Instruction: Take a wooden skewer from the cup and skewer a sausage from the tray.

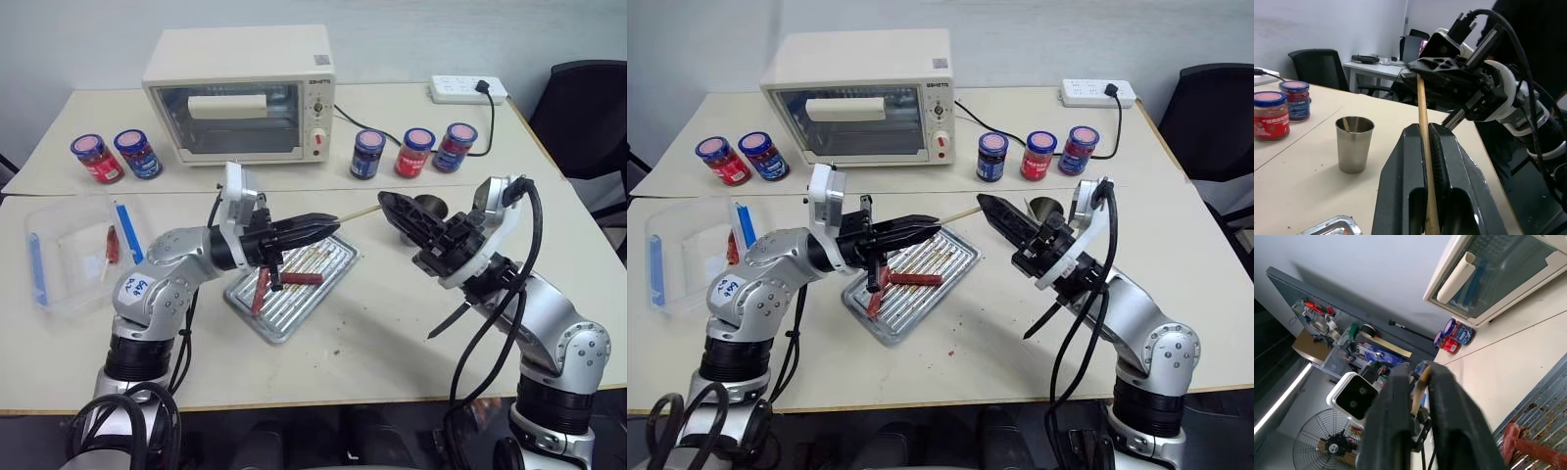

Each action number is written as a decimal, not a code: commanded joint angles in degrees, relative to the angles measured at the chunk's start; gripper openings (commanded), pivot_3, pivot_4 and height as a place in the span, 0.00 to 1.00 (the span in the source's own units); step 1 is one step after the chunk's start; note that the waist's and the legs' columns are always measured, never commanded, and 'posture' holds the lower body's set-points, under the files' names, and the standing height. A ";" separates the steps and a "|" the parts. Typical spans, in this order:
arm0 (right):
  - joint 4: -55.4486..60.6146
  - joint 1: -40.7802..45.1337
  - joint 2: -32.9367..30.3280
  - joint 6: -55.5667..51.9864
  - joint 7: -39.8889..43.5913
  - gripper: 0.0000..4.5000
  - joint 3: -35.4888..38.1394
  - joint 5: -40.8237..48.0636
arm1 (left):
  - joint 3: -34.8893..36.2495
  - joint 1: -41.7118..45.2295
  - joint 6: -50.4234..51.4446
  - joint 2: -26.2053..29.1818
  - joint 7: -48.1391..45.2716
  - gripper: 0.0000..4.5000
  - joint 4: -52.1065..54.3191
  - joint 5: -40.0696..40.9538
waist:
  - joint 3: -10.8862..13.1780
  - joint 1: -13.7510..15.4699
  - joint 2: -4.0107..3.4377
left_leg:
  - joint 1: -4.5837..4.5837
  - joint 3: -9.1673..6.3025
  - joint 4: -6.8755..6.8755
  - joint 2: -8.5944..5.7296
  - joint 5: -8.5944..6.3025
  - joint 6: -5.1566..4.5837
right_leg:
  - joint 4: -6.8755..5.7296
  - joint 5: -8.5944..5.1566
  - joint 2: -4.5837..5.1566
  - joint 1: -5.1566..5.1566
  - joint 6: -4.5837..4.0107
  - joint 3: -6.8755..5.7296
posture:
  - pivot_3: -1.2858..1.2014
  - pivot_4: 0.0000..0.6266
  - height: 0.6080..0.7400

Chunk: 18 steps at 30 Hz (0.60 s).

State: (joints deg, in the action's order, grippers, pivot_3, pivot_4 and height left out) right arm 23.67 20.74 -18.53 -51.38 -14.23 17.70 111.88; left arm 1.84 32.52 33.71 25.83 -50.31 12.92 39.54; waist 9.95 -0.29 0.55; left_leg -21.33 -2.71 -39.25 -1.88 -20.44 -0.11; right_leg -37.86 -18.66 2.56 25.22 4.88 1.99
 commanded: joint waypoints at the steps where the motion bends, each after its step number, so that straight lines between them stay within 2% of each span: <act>1: 1.00 0.82 -2.07 -1.15 0.89 0.38 0.30 1.12 | 1.99 0.43 -0.67 1.40 0.23 0.00 1.70 0.35 | 0.00 0.00 0.00 | 0.00 0.00 0.00 0.00 0.00 0.00 | 0.00 0.00 0.00 0.00 0.00 0.00 | 0.52 0.24 1.00; 4: -2.15 2.76 -6.62 -3.74 1.72 0.55 0.52 1.12 | 3.36 -0.62 0.07 3.52 0.44 0.00 2.90 0.79 | 0.00 0.00 0.00 | 0.00 0.01 0.00 0.00 0.00 0.00 | 0.02 0.00 0.00 0.00 0.00 0.01 | 0.52 0.24 1.00; 5: -3.63 4.05 -10.11 -5.26 2.31 0.60 0.13 1.12 | 4.06 -1.32 0.42 4.68 0.53 0.00 3.77 1.01 | 0.00 0.00 0.00 | 0.00 0.01 0.00 0.00 0.00 0.00 | 0.02 0.00 0.00 0.00 0.00 0.02 | 0.52 0.24 1.00; 7: -5.72 6.64 -16.50 -7.73 3.15 0.60 -1.54 1.12 | 5.52 -2.48 1.24 6.70 0.66 0.00 5.30 1.64 | 0.00 -0.10 -0.01 | -0.01 0.04 0.01 0.00 0.00 0.00 | 0.04 0.00 0.00 0.04 0.00 0.04 | 0.52 0.24 1.00; 9: -6.90 9.96 -22.00 -10.63 6.02 0.60 -4.31 -2.96 | 7.63 -4.32 2.50 9.24 0.95 0.00 7.24 2.53 | 0.01 -0.17 -0.02 | -0.02 0.04 0.03 0.01 0.00 0.00 | 0.07 0.00 0.00 0.06 -0.01 0.03 | 0.52 0.24 1.00; 11: -6.39 13.55 -26.12 -12.91 12.44 0.60 -8.78 -13.78 | 10.23 -7.10 3.71 12.22 0.95 0.00 9.37 3.26 | 0.01 -0.36 -0.01 | -0.03 0.03 0.05 0.04 0.00 0.00 | 0.11 -0.02 -0.02 0.09 -0.03 0.03 | 0.52 0.24 1.00; 14: -2.15 17.84 -31.84 -9.43 26.48 0.60 -20.81 -36.07 | 15.25 -12.31 5.58 16.43 0.80 0.00 12.04 4.66 | 0.01 -0.73 -0.01 | -0.03 0.05 0.08 0.05 0.00 0.00 | 0.12 -0.02 -0.03 0.10 -0.03 0.04 | 0.52 0.24 1.00; 18: -1.30 21.92 -32.47 0.12 40.35 0.60 -34.39 -57.42 | 22.99 -20.96 7.66 21.92 -1.19 0.00 15.90 6.85 | 0.01 -1.05 0.00 | -0.11 0.01 0.08 0.04 -0.01 0.00 | 0.20 -0.02 -0.02 0.15 -0.03 0.01 | 0.52 0.24 1.00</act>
State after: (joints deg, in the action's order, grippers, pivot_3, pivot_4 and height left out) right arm 20.74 40.71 -51.12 -56.11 20.01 -12.90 62.69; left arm 20.43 13.55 40.85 45.61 -50.22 25.27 44.77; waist 9.97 -1.35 0.55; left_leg -21.46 -2.69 -39.17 -1.85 -20.45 -0.11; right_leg -37.66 -18.67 2.55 25.39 4.85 2.00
